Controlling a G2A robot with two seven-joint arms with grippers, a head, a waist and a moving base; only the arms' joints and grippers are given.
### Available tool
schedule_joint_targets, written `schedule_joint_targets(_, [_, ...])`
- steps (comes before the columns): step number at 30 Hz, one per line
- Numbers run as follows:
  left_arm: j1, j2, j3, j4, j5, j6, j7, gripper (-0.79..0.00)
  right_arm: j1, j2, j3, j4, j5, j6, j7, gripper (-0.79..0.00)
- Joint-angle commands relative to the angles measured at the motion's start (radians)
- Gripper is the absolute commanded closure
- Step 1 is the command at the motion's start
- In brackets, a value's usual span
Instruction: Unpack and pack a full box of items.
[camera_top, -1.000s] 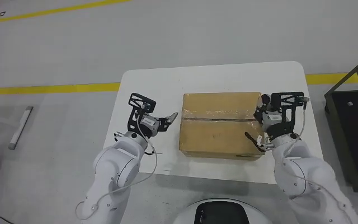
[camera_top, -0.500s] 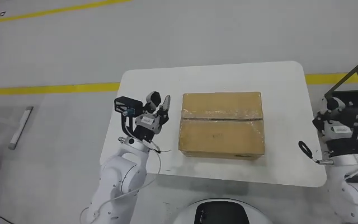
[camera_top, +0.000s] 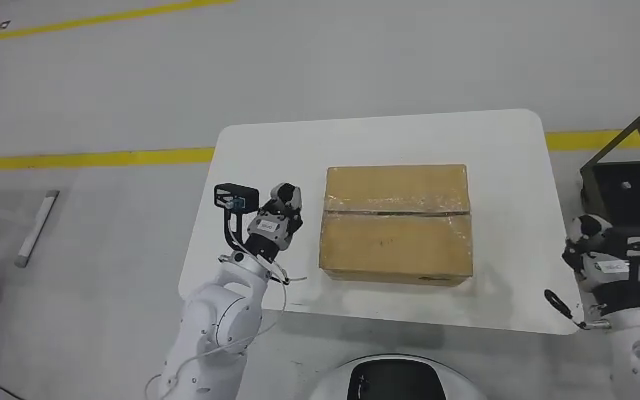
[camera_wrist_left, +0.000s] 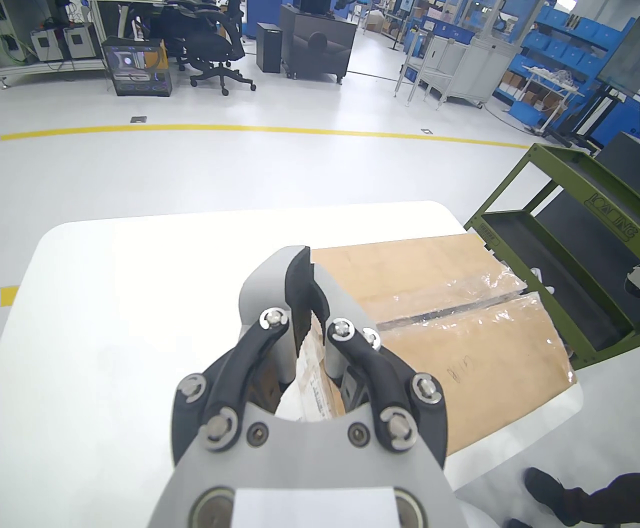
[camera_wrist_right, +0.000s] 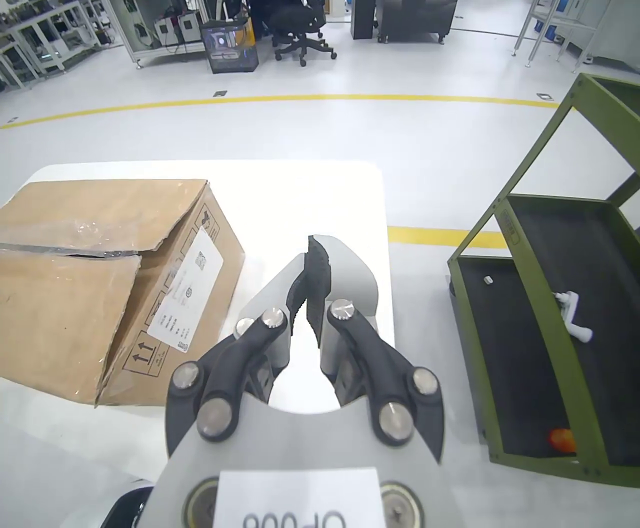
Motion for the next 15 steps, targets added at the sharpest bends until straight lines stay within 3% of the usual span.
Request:
schedule_joint_targets(1, [0.0,0.0,0.0,0.0,0.0,0.0,0.0,-0.207,0.0,0.0,0.0,0.0,0.0,0.0,0.0,-0.216])
schedule_joint_targets(6, [0.0,0.0,0.0,0.0,0.003,0.0,0.0,-0.517,0.0,0.0,0.0,0.0,0.001,0.0,0.0,-0.524])
schedule_joint_targets(9, [0.0,0.0,0.0,0.0,0.003,0.0,0.0,-0.644,0.0,0.0,0.0,0.0,0.001,0.0,0.0,-0.65])
schedule_joint_targets(12, [0.0,0.0,0.0,0.0,0.003,0.0,0.0,-0.739,0.0,0.0,0.0,0.0,0.001,0.0,0.0,-0.742])
schedule_joint_targets(15, [0.0,0.0,0.0,0.0,0.003,0.0,0.0,-0.779,0.0,0.0,0.0,0.0,0.001,0.0,0.0,-0.781])
